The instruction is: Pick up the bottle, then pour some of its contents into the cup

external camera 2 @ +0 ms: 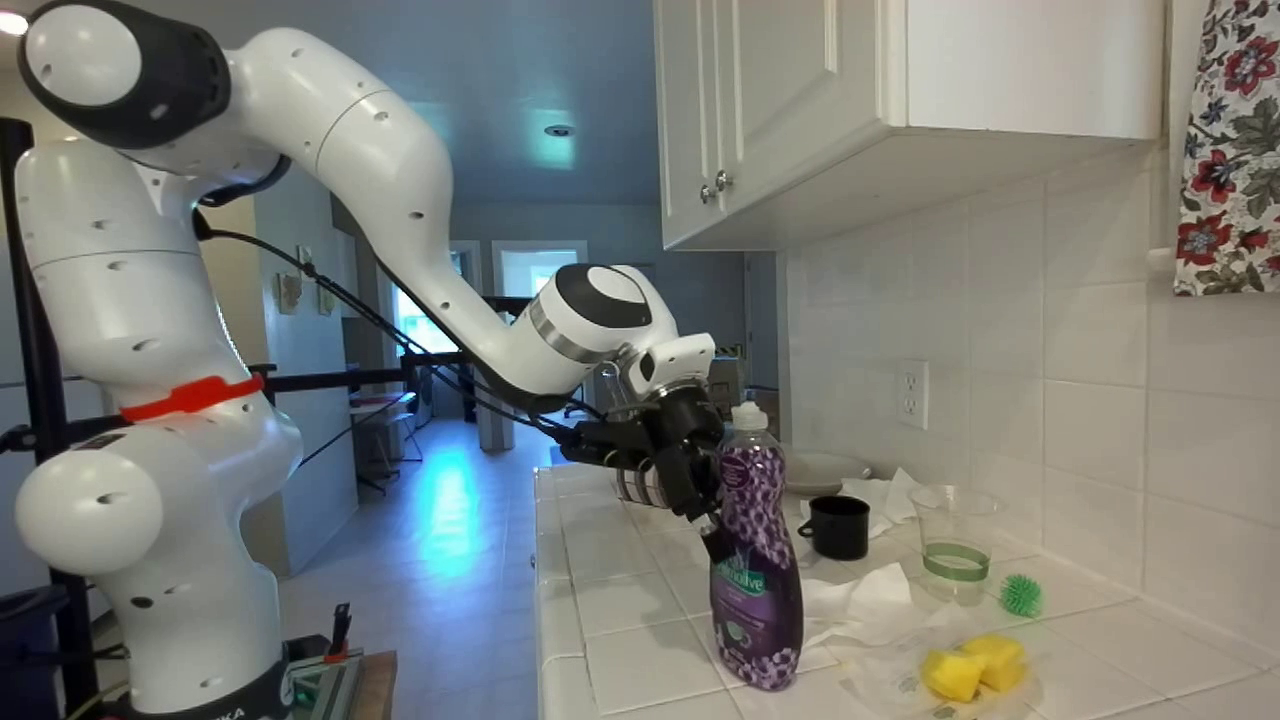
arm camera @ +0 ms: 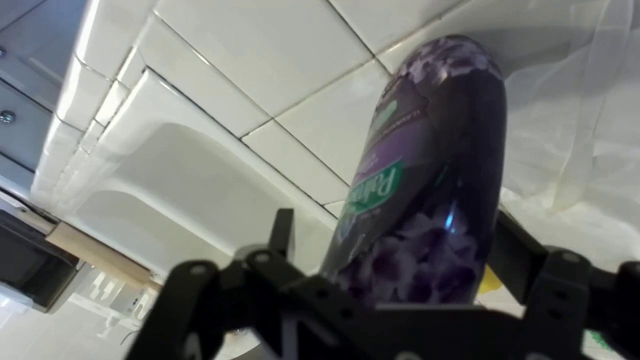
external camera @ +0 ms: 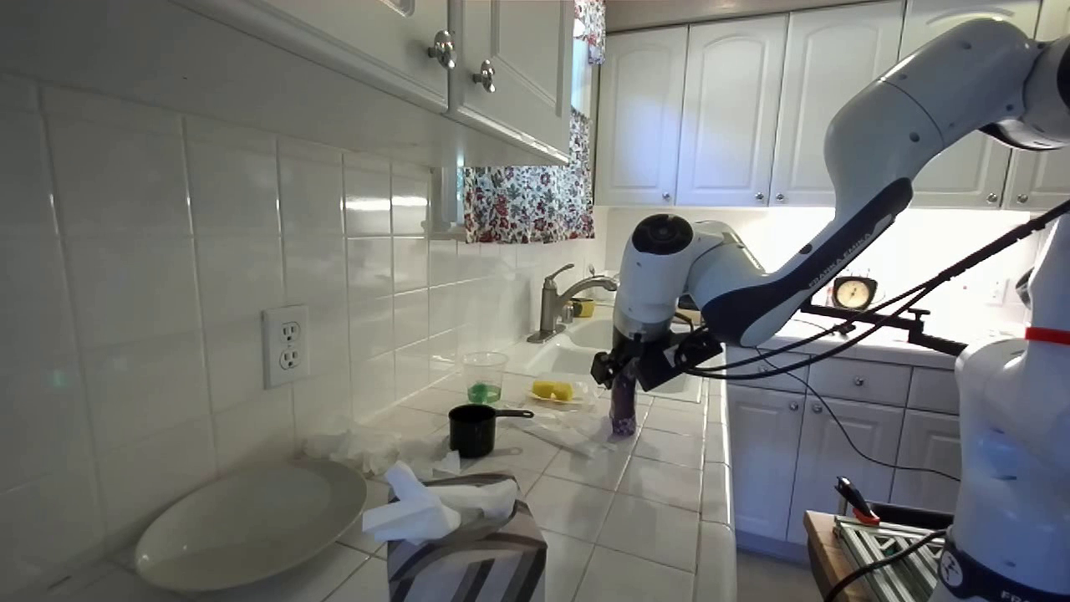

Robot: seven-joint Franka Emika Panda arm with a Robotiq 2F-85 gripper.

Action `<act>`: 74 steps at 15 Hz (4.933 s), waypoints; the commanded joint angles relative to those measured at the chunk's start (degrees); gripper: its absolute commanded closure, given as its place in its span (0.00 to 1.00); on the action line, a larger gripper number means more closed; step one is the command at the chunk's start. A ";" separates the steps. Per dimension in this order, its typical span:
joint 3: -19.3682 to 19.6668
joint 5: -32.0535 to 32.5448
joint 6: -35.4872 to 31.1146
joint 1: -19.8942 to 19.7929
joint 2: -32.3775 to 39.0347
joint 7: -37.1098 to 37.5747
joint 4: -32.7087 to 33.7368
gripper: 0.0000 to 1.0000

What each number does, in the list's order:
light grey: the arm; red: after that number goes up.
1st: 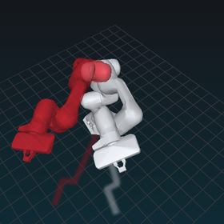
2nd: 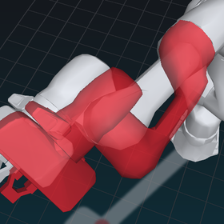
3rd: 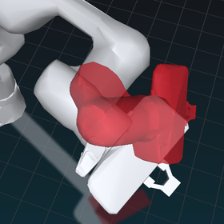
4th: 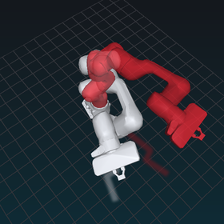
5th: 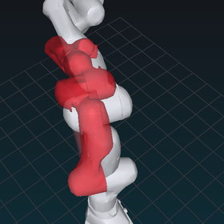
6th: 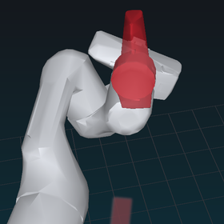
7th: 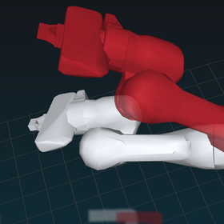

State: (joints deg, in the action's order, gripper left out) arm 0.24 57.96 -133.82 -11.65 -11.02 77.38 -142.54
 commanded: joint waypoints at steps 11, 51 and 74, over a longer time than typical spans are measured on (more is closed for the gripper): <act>3.12 -1.56 -2.39 2.65 0.38 -2.82 0.84 0.90; 1.60 -48.70 24.79 6.24 -3.34 -63.19 13.46 0.92; 0.60 -27.01 35.90 9.20 9.43 -78.45 29.32 0.92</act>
State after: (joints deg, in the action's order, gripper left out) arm 0.91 27.01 -97.13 -3.12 -2.76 1.37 -115.37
